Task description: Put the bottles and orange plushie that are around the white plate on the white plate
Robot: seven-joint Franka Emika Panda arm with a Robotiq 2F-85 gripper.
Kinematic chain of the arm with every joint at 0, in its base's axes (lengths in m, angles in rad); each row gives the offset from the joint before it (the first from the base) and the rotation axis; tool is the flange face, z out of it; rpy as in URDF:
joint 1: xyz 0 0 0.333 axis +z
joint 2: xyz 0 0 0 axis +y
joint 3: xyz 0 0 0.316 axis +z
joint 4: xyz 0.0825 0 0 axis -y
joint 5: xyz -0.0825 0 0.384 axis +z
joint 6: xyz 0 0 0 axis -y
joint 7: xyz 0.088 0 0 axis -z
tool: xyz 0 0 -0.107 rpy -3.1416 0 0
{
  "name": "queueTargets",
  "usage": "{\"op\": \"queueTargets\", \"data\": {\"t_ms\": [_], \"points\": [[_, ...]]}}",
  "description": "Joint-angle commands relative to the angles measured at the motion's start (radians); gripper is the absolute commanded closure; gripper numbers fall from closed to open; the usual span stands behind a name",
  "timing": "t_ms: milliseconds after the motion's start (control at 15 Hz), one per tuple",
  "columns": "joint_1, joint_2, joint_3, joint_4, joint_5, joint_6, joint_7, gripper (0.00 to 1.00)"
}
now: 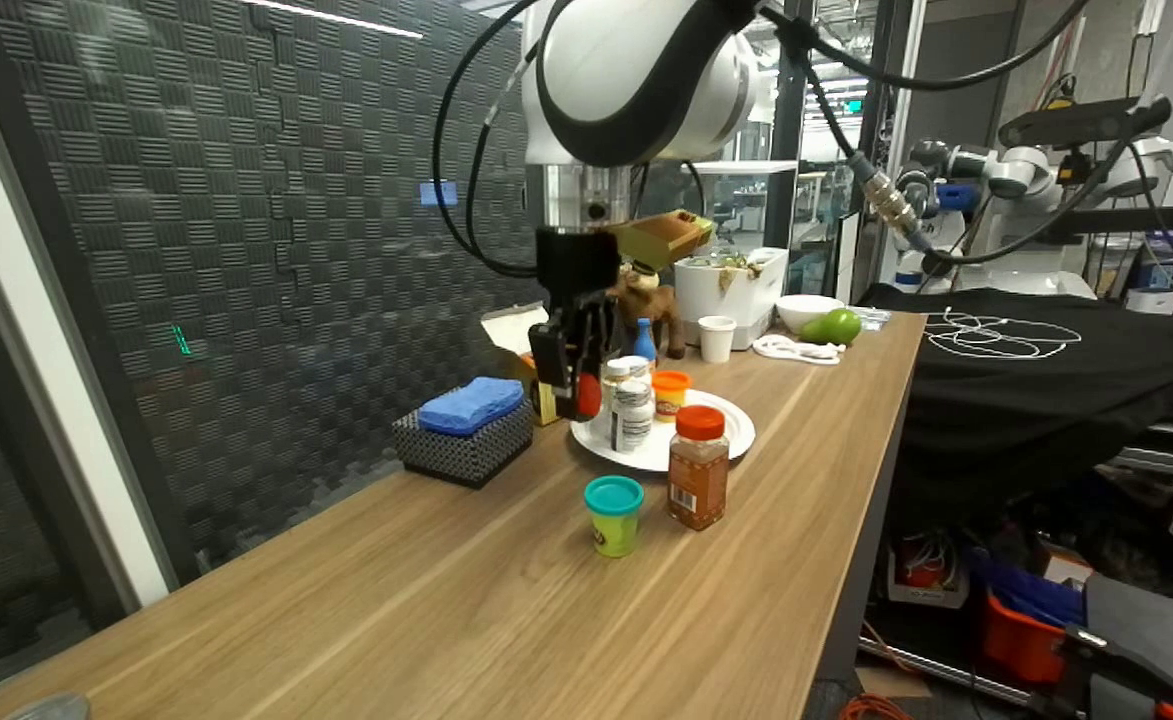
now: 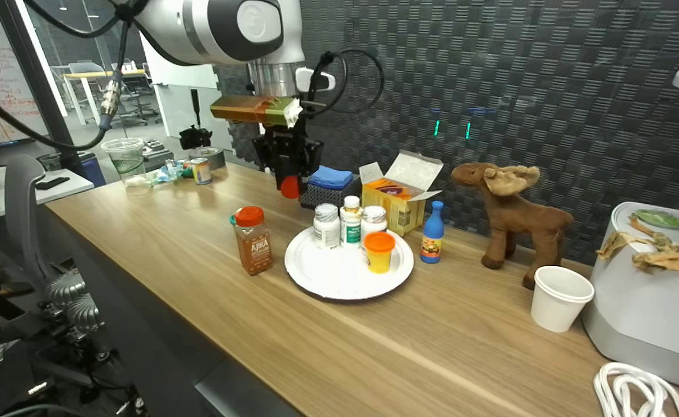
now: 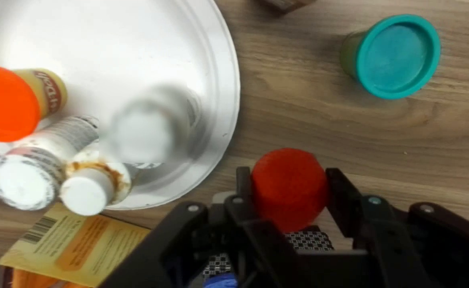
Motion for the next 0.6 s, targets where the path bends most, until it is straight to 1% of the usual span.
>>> {"op": "queueTargets", "data": {"t_ms": [0, 267, 533], "points": [[-0.006, -0.120, -0.034, -0.107, -0.039, -0.004, 0.079, 0.76], [-0.026, -0.189, -0.065, -0.189, -0.049, 0.000, 0.132, 0.76], [-0.057, -0.208, -0.092, -0.230, -0.038, 0.007, 0.175, 0.76]]}}
